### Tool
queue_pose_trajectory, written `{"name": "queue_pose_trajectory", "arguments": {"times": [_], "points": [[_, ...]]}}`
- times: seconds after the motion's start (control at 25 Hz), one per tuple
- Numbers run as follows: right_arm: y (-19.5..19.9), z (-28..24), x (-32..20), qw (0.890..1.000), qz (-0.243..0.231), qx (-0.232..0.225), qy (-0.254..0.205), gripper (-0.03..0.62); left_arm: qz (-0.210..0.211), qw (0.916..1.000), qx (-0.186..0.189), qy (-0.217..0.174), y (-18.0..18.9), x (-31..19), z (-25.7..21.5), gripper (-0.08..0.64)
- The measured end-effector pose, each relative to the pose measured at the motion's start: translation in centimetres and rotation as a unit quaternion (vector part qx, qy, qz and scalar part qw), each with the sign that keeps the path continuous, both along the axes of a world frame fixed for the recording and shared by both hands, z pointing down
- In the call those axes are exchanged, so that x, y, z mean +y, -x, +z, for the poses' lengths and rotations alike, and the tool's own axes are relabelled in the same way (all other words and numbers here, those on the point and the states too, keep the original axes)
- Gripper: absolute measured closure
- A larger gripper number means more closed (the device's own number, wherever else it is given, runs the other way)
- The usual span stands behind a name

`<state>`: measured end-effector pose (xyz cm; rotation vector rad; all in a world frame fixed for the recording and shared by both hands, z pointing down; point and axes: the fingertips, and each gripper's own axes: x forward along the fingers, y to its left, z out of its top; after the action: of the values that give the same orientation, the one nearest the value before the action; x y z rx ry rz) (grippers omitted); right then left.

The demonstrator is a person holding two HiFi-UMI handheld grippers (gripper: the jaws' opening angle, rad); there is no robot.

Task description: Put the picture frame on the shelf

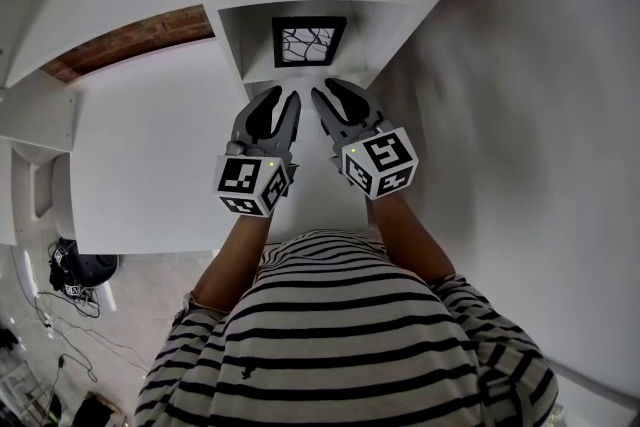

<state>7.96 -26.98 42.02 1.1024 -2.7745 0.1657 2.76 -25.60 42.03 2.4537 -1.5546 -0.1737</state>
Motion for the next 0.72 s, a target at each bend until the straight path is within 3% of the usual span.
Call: {"name": "queue_pose_trajectory", "arguments": {"times": [0.32, 0.72], "points": [[2.7, 0.1, 3.7, 0.998, -0.031, -0.051, 0.004, 0.536, 0.088, 0.9941, 0.045, -0.043, 0.8, 3.6, -0.5, 0.499], [6.9, 0.8, 7.8, 0.994, -0.047, -0.093, 0.026, 0.566, 0.123, 0.9890, 0.063, -0.052, 4.2, 7.2, 0.1, 0.536]]}}
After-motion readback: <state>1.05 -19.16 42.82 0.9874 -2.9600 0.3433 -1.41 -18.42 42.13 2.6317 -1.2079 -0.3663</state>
